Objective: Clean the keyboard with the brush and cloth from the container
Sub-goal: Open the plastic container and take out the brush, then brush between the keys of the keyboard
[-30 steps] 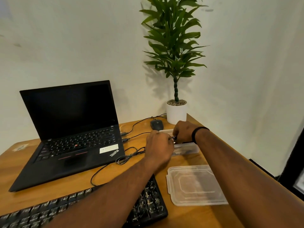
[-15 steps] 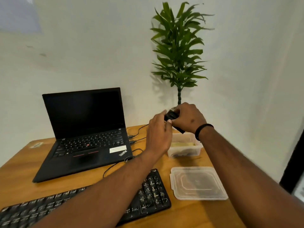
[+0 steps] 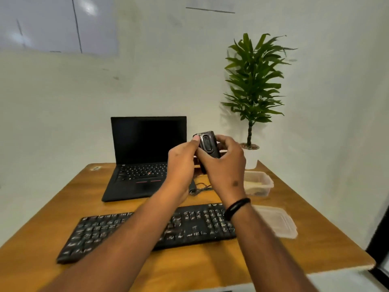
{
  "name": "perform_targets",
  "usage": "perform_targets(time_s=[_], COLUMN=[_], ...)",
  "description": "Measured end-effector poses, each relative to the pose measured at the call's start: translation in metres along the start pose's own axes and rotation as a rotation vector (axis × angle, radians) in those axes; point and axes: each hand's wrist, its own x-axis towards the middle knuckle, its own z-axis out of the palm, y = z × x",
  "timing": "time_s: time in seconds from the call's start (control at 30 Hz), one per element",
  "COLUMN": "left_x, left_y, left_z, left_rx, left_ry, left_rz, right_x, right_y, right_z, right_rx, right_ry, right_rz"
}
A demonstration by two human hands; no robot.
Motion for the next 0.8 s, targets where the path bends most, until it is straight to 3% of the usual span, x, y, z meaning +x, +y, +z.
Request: perform_targets(time_s=[0.33, 0.8], left_x=[-0.068, -0.097], left_y=[-0.011, -0.043], left_z=[-0.076, -0.092], left_rx=[0.117, 0.121], left_ry=[0.031, 0.04], left_rz=[0.063, 0.051], right_x=[-0.103, -0.139], right_y=[-0.021, -0.007], right_z=[0.02, 0.026], right_rx=[0.446, 0.49], right_ry=[-0.162, -0.077], right_rz=[0.274, 0.362])
